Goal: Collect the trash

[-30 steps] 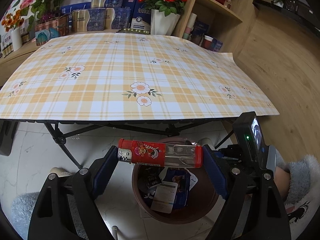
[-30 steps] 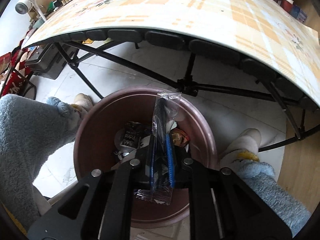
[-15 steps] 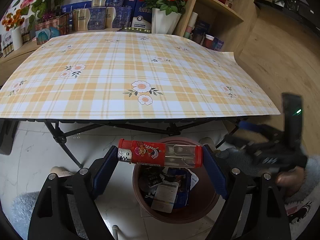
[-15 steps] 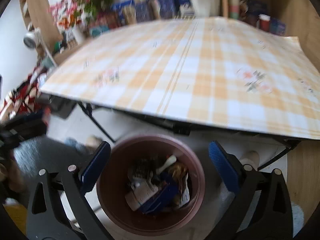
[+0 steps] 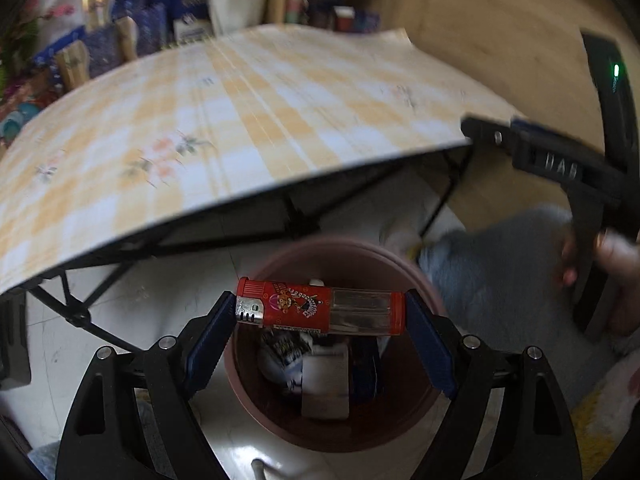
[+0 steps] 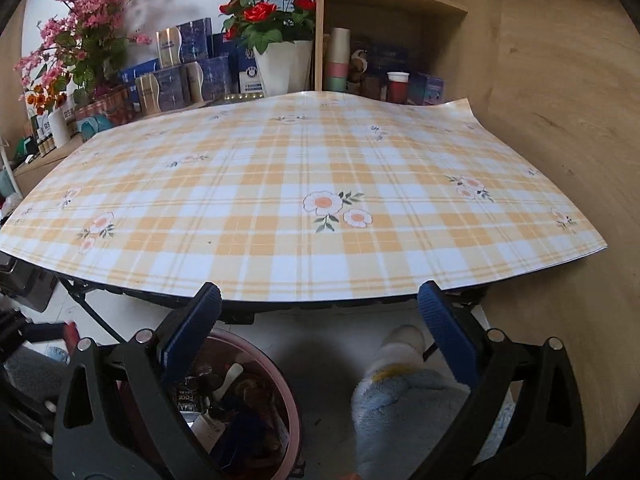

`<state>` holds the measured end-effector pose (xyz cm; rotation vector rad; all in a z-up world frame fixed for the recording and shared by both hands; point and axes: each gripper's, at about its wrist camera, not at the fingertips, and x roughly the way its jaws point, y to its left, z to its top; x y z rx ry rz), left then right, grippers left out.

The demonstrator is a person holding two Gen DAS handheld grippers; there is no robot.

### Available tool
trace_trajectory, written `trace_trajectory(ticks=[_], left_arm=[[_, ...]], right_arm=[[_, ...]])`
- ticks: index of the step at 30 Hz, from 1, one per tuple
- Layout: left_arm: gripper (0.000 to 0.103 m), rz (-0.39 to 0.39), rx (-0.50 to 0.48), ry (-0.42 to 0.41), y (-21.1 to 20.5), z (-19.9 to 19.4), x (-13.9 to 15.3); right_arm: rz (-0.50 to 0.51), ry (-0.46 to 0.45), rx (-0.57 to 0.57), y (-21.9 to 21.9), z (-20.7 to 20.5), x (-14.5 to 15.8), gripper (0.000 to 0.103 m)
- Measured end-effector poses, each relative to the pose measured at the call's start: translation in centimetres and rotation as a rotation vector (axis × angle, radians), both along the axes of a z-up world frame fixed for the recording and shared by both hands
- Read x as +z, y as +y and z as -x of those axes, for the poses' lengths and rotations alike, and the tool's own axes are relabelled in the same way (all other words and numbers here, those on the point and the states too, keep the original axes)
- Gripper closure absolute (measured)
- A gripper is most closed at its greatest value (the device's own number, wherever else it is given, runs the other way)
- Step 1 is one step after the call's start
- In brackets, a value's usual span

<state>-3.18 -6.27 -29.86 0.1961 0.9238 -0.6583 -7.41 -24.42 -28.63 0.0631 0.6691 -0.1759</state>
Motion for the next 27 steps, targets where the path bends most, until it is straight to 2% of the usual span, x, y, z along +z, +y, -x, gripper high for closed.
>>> trace_trajectory(ticks=[12, 14, 17, 27], left_arm=[[0.021, -0.034, 0.012, 0.07, 0.0, -0.6, -1.6], [0.02, -0.035, 0.006, 0.074, 0.0, -0.6, -1.6], [0.011, -0.033, 0.006, 0.062, 0.0, -0.5, -1.4], [0.011, -0.017, 0.054, 0.073, 0.9, -1.1, -1.3]], right_arm=[[0.018, 0.023, 0.033, 1.1, -0.2, -0.6, 0.006], [0.013, 0.024, 0.03, 1.1, -0.3, -0.6, 0.006], [0.012, 0.026, 0.03, 1.1, -0.3, -0.6, 0.006], [0.015, 0.034, 0.036, 1.1, -0.4, -0.7, 0.006]])
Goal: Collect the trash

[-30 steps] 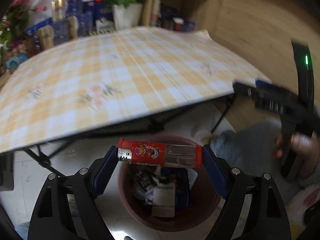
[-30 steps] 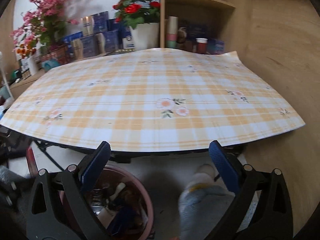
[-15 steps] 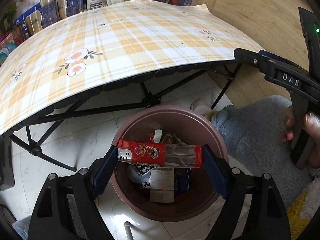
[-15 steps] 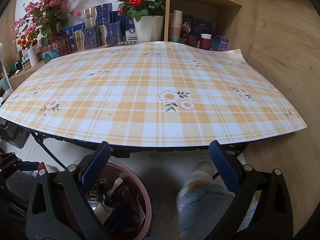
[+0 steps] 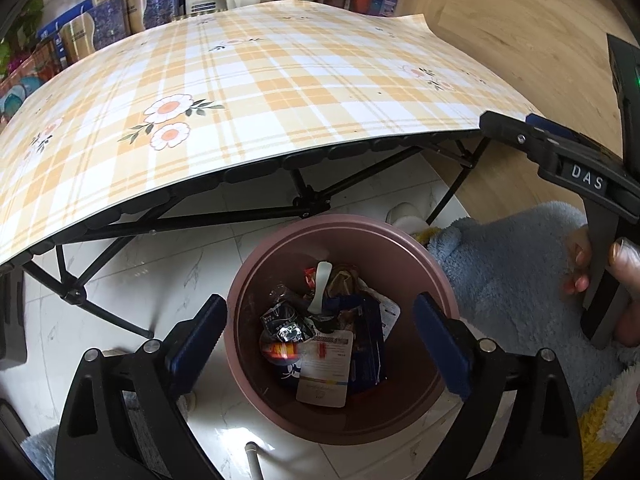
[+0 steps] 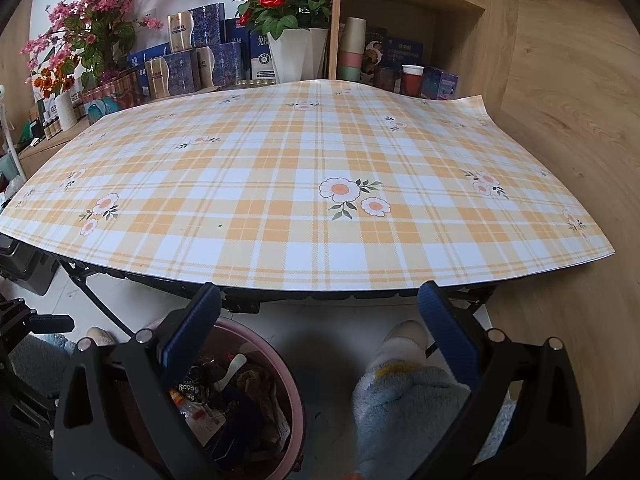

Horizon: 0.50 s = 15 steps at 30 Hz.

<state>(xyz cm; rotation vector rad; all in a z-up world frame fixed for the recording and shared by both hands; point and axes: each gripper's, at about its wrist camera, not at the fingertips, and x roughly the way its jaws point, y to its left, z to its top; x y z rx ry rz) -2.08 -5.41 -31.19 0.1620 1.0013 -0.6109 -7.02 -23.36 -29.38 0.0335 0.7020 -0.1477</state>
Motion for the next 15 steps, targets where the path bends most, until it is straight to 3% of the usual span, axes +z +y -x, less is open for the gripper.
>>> trace_trajectory(ticks=[7, 9, 11, 15], left_arm=[[0.011, 0.0, 0.021, -0.005, 0.1, -0.2, 0.3], [0.011, -0.013, 0.047, -0.038, 0.3, -0.2, 1.0], [0.011, -0.024, 0.102, -0.103, 0.9, -0.4, 2.8], [0.006, 0.031, 0.231, -0.239, 3.1, -1.5, 8.9]], right_arm=[[-0.002, 0.004, -0.001, 0.0, 0.0, 0.0, 0.006], [-0.004, 0.005, -0.003, -0.1, -0.1, 0.1, 0.006], [-0.019, 0.014, -0.002, -0.4, -0.4, 0.9, 0.006], [-0.046, -0.02, 0.019, -1.1, -1.4, 5.9, 0.006]])
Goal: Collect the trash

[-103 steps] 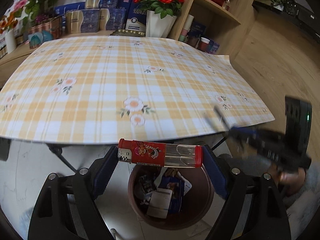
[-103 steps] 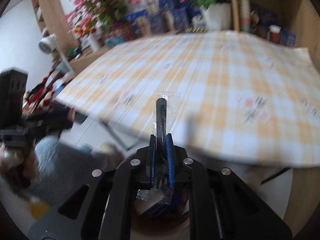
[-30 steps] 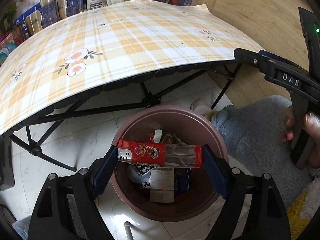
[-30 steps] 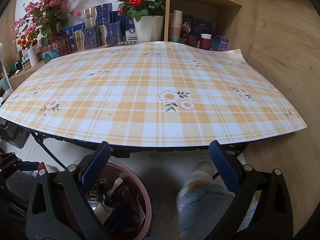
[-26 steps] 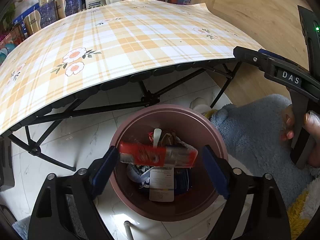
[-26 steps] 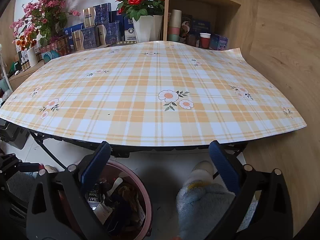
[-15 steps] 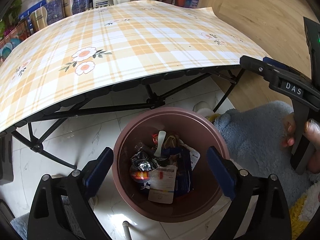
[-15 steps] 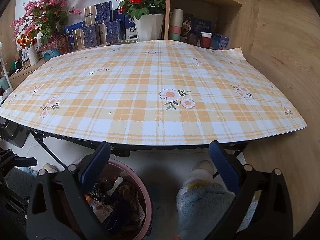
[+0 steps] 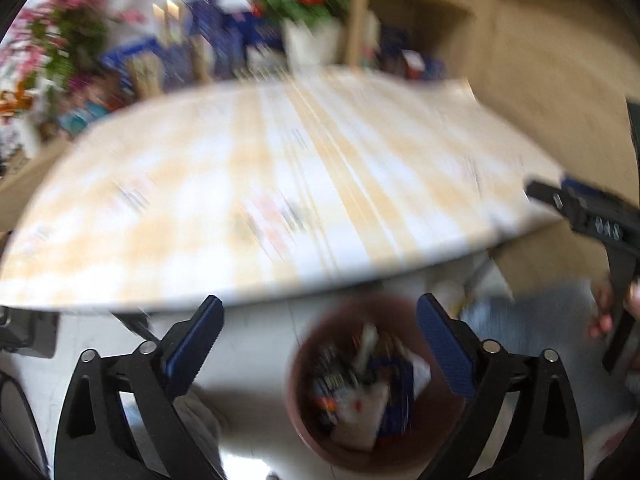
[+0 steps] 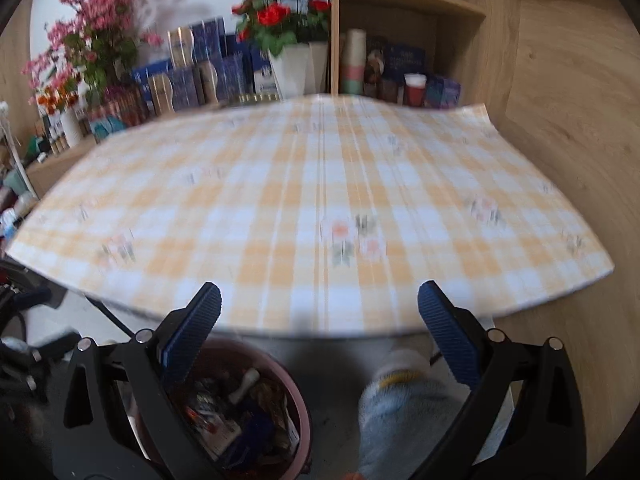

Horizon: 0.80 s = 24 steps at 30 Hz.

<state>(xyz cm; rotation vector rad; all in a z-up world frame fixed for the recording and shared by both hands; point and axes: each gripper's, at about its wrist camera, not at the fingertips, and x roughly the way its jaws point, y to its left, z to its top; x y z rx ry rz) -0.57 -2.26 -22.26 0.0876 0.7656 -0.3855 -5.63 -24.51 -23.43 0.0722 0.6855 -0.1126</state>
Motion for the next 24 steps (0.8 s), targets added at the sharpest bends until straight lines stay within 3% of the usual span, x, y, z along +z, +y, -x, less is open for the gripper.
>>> trace_trajectory(ticks=[3, 7, 10, 16, 24], left_arm=[[0.006, 0.053, 0.062, -0.097, 1.6, -0.9, 5.4], [0.006, 0.038, 0.103, -0.236, 2.2, -0.9, 11.7], [0.006, 0.028, 0.12, -0.304, 2.2, -0.5, 14.8], [0.006, 0.074, 0.141, -0.32, 3.0, -0.1, 17.7], [0.006, 0.044, 0.195, -0.36, 4.3, 0.8, 19.1]], right_arm=[[0.016, -0.04, -0.002, -0.1, -0.6, 4.5, 0.006], [0.062, -0.129, -0.005, 0.0, -0.8, 10.7, 0.006], [0.053, -0.151, 0.006, 0.0, -0.9, 13.3, 0.006], [0.043, -0.182, 0.05, 0.8, -0.7, 15.9, 0.006], [0.043, -0.174, 0.1, 2.6, -0.3, 16.5, 0.006]])
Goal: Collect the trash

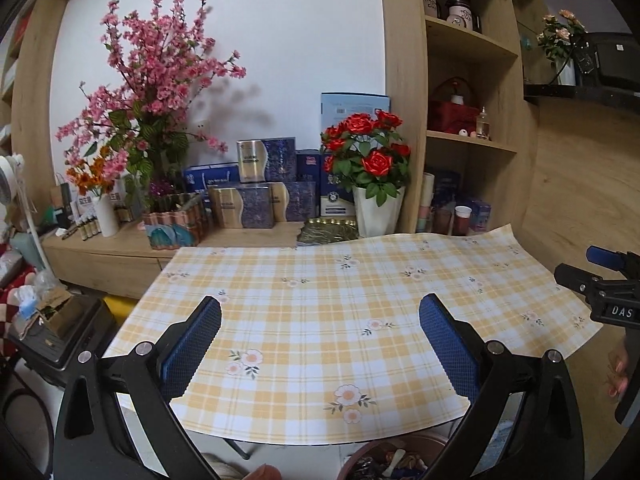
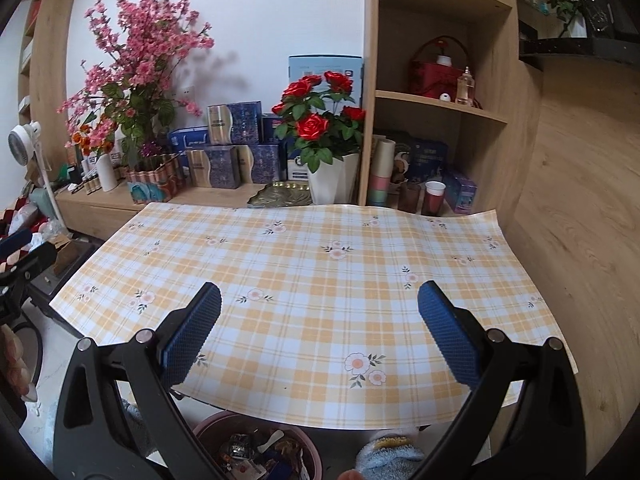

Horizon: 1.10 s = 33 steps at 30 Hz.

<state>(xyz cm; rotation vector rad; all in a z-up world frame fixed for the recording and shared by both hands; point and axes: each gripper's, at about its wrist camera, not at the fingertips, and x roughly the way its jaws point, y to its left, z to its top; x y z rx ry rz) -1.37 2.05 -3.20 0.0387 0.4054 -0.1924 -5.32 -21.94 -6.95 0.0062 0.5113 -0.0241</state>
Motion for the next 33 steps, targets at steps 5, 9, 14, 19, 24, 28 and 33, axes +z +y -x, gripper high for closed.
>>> trace_trajectory(ticks=[5, 9, 14, 19, 24, 28, 33], left_arm=[[0.006, -0.006, 0.022, -0.009, 0.6, 0.3, 0.6], [0.006, -0.018, 0.029, -0.014, 0.6, 0.3, 0.8], [0.006, -0.027, 0.036, -0.021, 0.5, 0.4, 1.0], [0.006, -0.036, 0.046, -0.018, 0.3, 0.4, 0.9], [0.006, -0.042, 0.049, -0.03, 0.0, 0.8, 1.0], [0.006, -0.04, 0.054, -0.038, 0.0, 0.9, 1.1], [0.006, -0.035, 0.055, -0.039, 0.0, 1.0, 1.2]], right_arm=[[-0.013, -0.007, 0.015, 0.5, 0.2, 0.6, 0.006], [-0.014, -0.01, 0.024, 0.8, 0.3, 0.9, 0.006], [-0.018, -0.011, 0.034, 1.0, 0.3, 1.1, 0.006], [-0.022, -0.011, 0.036, 1.1, 0.3, 1.1, 0.006], [-0.022, -0.011, 0.04, 1.4, 0.4, 1.0, 0.006], [-0.026, -0.01, 0.041, 1.4, 0.4, 1.0, 0.006], [-0.028, -0.009, 0.043, 1.5, 0.5, 1.0, 0.006]])
